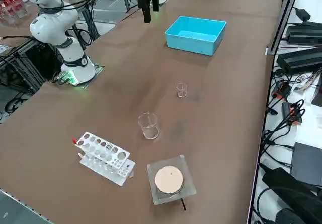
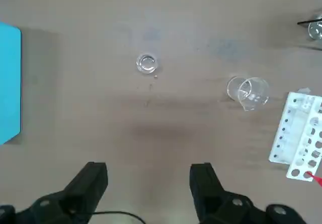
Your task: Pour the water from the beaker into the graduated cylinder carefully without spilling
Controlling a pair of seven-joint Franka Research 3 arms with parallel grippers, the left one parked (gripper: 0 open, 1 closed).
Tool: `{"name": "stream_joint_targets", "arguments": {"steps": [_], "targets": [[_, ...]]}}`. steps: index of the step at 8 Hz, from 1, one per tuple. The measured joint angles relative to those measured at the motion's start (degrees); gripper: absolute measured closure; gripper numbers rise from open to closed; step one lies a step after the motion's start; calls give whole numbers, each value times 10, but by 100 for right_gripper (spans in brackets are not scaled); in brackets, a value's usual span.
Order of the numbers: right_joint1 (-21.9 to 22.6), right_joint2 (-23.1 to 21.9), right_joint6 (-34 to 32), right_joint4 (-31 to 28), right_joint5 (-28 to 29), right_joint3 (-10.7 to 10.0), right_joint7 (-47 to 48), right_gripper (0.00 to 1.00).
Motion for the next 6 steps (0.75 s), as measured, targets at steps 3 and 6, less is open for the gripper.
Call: {"name": "stream_joint_targets", "arguments": {"steps": [3, 6], "targets": [[0, 5, -13, 3, 0, 0, 0, 0], [-7, 6, -50, 3, 0, -2, 0, 0]]}}
